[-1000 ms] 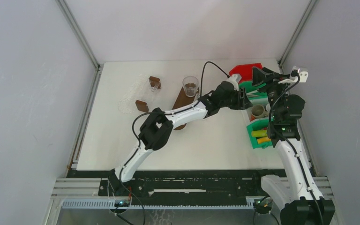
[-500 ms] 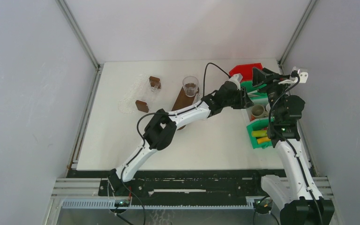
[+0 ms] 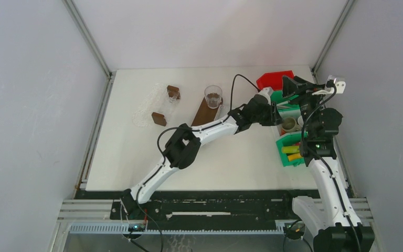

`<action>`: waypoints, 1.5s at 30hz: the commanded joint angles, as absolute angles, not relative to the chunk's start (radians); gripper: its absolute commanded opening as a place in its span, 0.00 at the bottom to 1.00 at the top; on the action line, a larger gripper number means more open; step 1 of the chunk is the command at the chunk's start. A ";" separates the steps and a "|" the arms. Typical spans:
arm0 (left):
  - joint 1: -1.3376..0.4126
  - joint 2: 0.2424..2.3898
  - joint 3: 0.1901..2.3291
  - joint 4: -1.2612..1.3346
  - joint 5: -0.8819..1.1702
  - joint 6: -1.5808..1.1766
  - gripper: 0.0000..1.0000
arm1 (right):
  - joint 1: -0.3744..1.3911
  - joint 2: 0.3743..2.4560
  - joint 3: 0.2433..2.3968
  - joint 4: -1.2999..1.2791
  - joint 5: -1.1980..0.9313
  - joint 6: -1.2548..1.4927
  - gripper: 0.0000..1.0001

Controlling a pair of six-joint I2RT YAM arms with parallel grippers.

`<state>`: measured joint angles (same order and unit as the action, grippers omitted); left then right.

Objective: Prepare toiletry sets of a toothbrush and toothpaste on the tray
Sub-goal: Pick up the cup from the storage box.

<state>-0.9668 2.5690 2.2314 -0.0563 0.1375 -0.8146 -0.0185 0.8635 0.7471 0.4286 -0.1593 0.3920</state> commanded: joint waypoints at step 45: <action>-0.974 2.554 2.326 0.038 0.174 -0.774 0.00 | -0.024 0.819 0.718 0.497 -0.211 0.400 0.59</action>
<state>-0.9806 2.6675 2.3714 -0.1032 0.1425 -0.7979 -0.0193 0.8421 0.7086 0.4610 -0.1905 0.3920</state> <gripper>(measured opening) 0.021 0.593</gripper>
